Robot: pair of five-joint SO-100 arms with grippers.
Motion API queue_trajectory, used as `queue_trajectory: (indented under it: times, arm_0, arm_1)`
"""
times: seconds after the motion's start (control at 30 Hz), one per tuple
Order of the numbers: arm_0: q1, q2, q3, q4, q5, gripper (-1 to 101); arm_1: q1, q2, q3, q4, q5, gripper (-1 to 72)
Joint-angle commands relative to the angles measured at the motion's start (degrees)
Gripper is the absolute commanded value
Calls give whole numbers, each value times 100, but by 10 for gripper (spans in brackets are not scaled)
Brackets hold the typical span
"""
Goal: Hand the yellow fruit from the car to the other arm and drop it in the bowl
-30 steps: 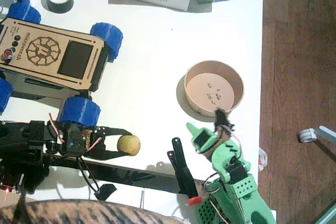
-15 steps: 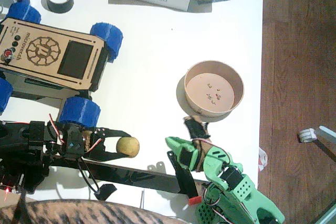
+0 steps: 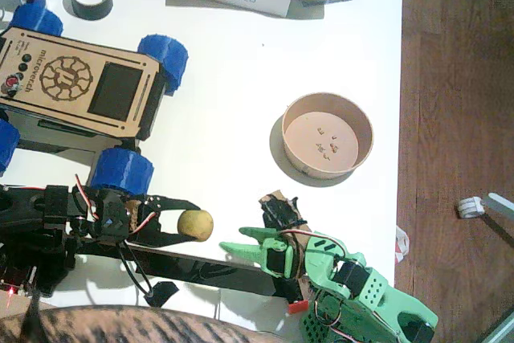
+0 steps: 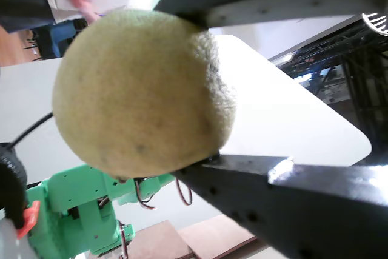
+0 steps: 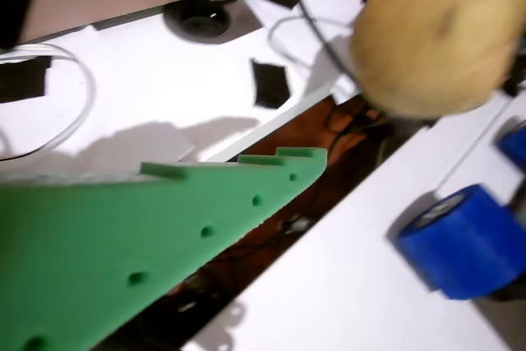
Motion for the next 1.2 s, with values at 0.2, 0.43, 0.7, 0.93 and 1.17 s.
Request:
queue_trajectory:
  times: [0.2, 0.43, 0.7, 0.93, 1.17]
  arm_0:
    - [53, 9, -62, -431, -88, 0]
    - [193, 18, -62, -677, -158, 0]
    - [211, 9, -62, -650, -510, 0]
    - [211, 9, -62, -536, -519, 0]
    - [211, 9, -62, -501, -519, 0]
  arm_1:
    - [35, -1661, -79, -1793, 686, 337]
    - [18, -3937, -211, -3472, 1327, 356]
    - [-123, -4878, -589, -4245, 1688, 350]
    - [-79, -5045, -536, -4685, 1556, 347]
    - [-62, -5212, -562, -5071, 1468, 323]
